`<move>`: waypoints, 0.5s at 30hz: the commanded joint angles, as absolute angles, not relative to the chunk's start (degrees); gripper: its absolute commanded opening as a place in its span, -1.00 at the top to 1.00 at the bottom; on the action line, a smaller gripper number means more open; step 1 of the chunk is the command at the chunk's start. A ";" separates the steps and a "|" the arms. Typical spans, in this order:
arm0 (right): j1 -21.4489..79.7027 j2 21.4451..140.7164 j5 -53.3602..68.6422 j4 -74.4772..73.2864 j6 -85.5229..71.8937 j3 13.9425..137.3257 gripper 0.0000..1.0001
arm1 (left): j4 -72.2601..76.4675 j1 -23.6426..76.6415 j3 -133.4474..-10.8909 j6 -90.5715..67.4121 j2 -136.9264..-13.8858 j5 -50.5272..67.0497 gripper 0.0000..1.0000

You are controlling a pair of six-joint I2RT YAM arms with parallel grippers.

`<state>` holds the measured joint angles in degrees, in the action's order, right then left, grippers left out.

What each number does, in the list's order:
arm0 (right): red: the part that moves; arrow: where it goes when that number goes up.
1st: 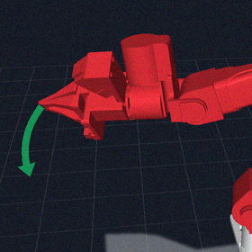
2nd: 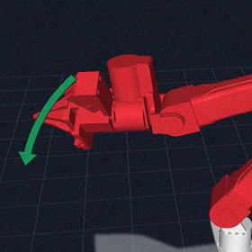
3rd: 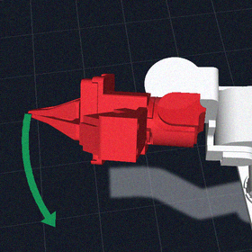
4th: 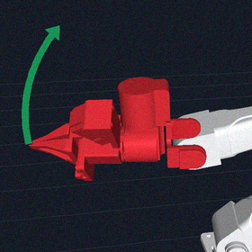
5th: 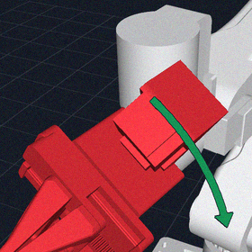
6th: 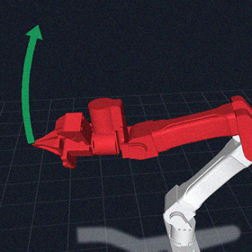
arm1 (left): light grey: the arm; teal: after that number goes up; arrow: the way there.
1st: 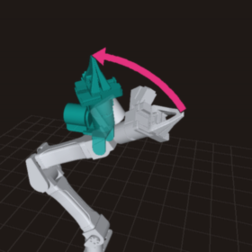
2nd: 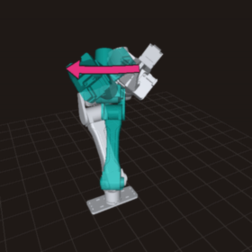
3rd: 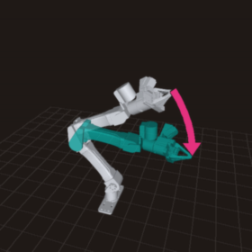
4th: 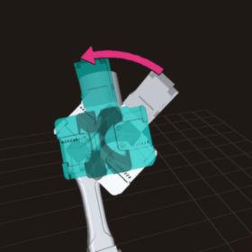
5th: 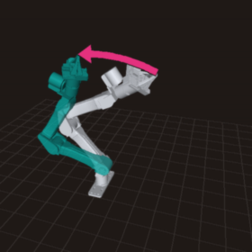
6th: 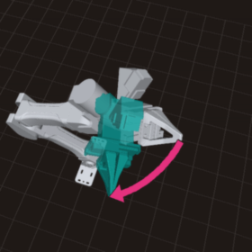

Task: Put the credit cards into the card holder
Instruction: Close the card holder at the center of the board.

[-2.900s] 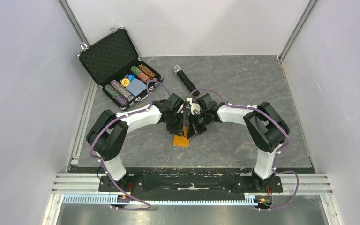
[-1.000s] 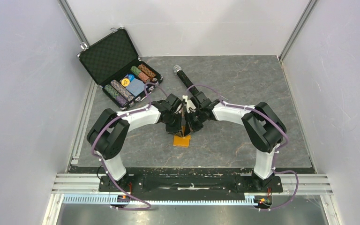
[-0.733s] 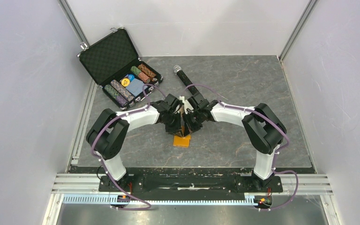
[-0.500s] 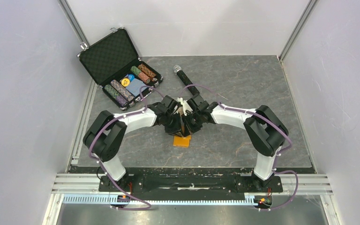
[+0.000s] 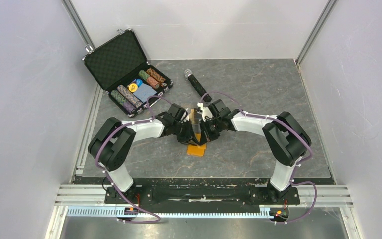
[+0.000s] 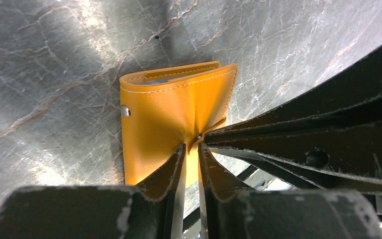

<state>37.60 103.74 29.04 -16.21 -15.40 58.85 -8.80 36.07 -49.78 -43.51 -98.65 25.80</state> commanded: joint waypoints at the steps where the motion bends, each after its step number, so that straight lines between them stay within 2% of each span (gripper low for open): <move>1: 38.20 107.05 28.62 -14.20 -16.47 55.60 1.00 | -2.41 38.58 -47.79 -45.35 -103.12 28.37 0.59; 6: 37.29 106.90 30.37 -12.36 -17.67 55.12 1.00 | -1.08 38.73 -48.12 -45.35 -104.23 30.63 0.63; 10: 36.51 106.69 30.97 -11.68 -18.41 55.21 1.00 | -1.15 38.76 -47.99 -44.89 -104.17 30.89 0.79; 12: 36.23 106.61 31.31 -11.18 -18.79 55.26 1.00 | -1.52 38.80 -48.16 -44.65 -104.08 31.11 0.74; 15: 36.12 106.61 31.48 -11.12 -19.04 55.43 1.00 | -2.06 38.85 -48.42 -44.34 -103.65 31.29 0.54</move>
<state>35.05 103.85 33.45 -13.96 -18.74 56.90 -5.67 35.79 -49.43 -43.62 -100.36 29.71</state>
